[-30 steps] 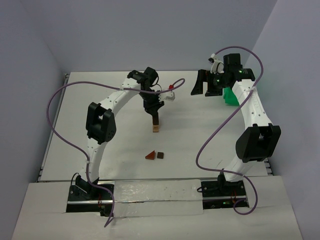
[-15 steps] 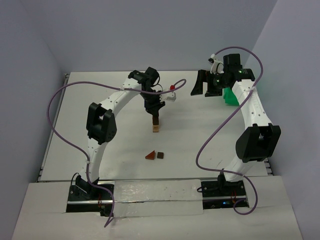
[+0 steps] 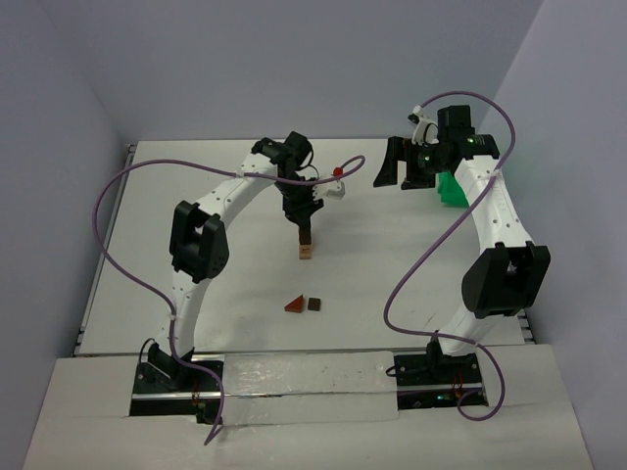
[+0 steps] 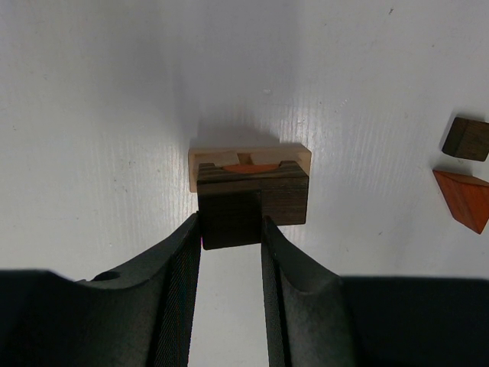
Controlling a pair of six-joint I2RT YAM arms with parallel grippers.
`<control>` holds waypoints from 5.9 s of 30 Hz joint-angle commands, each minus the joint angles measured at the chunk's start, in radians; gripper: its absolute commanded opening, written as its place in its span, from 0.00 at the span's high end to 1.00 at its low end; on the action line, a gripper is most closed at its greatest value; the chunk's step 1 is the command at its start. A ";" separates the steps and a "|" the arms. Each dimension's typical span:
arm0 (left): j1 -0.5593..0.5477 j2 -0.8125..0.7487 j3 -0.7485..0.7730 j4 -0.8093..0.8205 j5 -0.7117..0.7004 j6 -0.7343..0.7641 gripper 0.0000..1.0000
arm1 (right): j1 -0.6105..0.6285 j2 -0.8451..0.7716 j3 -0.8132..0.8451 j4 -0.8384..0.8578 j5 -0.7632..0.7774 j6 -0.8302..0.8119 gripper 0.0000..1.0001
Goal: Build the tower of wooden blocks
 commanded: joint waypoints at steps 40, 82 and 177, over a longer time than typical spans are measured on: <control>-0.001 -0.232 0.051 -0.028 0.052 -0.013 0.25 | 0.007 -0.085 -0.047 0.012 -0.093 -0.088 0.00; 0.685 -1.154 -0.862 0.647 0.399 -0.998 0.01 | 0.949 0.081 -0.496 0.328 0.463 -0.253 0.39; 0.692 -1.222 -0.991 0.809 -0.052 -1.222 0.01 | 0.685 0.441 0.303 -0.127 0.634 0.454 0.93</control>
